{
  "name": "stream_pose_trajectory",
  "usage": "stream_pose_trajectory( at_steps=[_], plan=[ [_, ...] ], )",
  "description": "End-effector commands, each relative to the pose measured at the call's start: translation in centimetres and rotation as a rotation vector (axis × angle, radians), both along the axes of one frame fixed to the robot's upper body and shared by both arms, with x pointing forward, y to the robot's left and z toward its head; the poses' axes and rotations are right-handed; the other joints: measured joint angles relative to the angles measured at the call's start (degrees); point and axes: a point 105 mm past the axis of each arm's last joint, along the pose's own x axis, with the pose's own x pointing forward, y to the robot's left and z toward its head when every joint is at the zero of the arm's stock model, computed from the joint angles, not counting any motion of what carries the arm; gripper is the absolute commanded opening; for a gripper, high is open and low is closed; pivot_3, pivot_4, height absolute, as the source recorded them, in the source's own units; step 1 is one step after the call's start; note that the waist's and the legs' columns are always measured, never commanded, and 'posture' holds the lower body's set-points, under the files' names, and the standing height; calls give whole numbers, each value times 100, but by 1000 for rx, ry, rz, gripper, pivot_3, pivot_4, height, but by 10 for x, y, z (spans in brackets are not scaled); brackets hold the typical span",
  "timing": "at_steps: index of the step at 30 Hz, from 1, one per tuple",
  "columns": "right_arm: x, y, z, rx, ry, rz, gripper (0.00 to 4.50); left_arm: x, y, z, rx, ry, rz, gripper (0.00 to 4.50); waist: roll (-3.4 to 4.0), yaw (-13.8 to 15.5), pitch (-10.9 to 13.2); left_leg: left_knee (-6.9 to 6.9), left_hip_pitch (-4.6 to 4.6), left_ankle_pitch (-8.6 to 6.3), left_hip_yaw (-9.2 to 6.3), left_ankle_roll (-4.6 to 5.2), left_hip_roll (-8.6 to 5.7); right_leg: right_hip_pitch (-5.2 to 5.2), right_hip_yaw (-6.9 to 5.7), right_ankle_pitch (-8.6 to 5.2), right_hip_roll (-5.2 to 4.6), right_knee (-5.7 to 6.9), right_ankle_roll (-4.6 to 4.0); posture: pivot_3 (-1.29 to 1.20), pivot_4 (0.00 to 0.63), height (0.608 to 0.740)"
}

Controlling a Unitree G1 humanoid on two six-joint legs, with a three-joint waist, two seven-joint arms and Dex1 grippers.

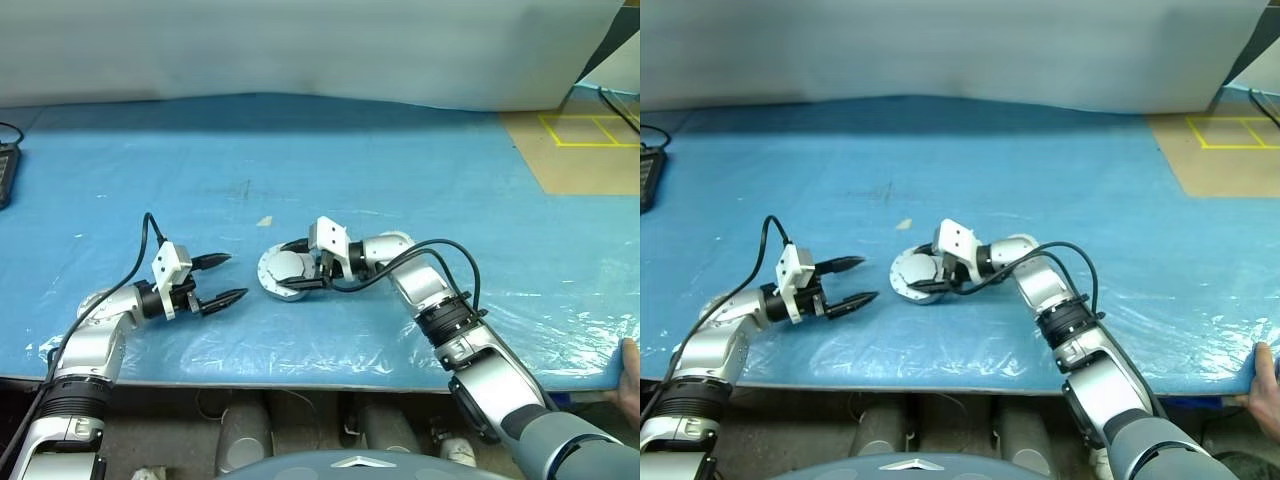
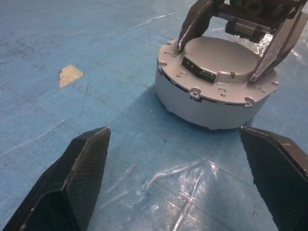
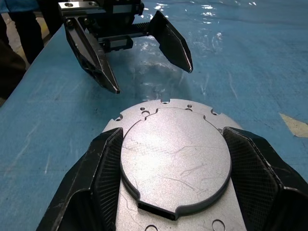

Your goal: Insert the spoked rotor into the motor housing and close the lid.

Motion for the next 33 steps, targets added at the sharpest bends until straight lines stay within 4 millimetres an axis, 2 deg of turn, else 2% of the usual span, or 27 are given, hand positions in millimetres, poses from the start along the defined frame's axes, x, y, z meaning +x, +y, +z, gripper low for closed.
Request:
stream_pose_trajectory(
  at_steps=[1, 8, 15, 22, 25, 33],
  plan=[
    [7, -14, -9, -62, 17, -32, 2933, 2, 2, 13, 11, -51, -2, 4500, 0, 5, 0, 0, 3, 0, 0, 0, 0, 4, 0, 0, -1, 0, 0, 0, 150, 740],
    [10, -18, -10, -73, 29, -29, 2933, 3, 1, 14, 11, -54, -2, 4500, 0, 38, 0, 2, 23, 0, 0, 0, 0, 25, 0, 0, -2, 0, 0, 0, 150, 740],
    [8, -18, -23, -116, 46, -36, 2933, 3, 0, 14, 9, -57, -1, 4500, 0, 44, 0, 1, 31, 0, 0, 0, 0, 34, 0, 0, -2, -3, 0, 0, 150, 740],
    [11, -25, -31, -158, 50, -55, 2933, 14, -8, 33, -104, -53, 27, 4500, 0, 59, 0, -1, 70, -1, -1, 0, -1, 66, 2, -4, -3, -3, 6, 0, 150, 740],
    [12, -25, -30, -156, 48, -61, 2933, 19, -12, 41, -148, -48, 19, 3862, 0, 73, 0, -8, 92, -1, 0, 0, -4, 78, 7, -25, -3, -3, 42, 0, 150, 740],
    [13, -26, -29, -151, 43, -73, 2933, 17, -23, 29, -94, -12, -35, 1084, 0, 108, 0, -28, 96, -1, 1, 0, -6, 78, 8, -24, -2, -11, 42, 0, 150, 740]
  ],
)
